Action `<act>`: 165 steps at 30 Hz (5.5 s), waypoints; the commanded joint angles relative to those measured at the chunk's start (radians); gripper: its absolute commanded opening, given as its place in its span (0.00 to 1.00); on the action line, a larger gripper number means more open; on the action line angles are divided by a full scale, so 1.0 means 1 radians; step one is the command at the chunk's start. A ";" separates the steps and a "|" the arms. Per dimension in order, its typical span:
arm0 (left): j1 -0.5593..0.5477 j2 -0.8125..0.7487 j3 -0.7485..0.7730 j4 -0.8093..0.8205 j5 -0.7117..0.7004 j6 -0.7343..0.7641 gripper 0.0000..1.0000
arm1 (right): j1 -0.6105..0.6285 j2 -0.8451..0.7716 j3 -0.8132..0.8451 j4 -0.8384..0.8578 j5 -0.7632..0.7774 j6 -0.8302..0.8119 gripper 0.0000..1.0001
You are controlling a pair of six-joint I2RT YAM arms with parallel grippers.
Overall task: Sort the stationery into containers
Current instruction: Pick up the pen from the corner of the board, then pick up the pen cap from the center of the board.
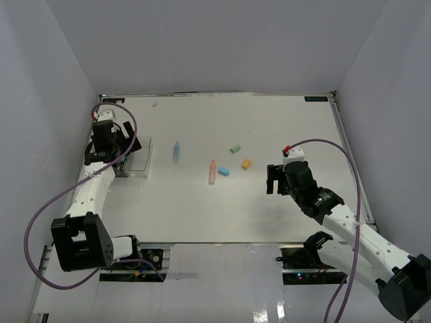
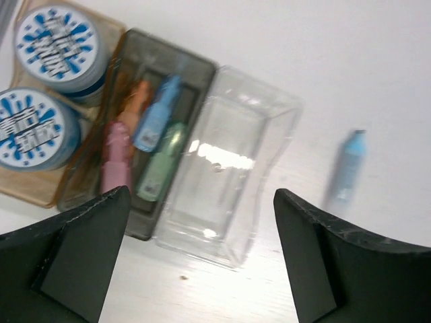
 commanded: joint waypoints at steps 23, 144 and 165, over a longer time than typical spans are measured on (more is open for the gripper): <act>-0.232 -0.294 -0.272 0.156 0.456 -0.089 0.98 | -0.464 0.621 0.191 0.235 -0.210 -0.118 0.75; -0.559 -0.121 -0.077 0.151 0.416 0.046 0.00 | 0.035 0.532 0.410 0.167 -0.040 0.132 0.90; -0.555 -0.147 -0.162 0.107 0.412 0.174 0.00 | -0.054 1.247 1.050 -0.050 0.070 0.268 0.76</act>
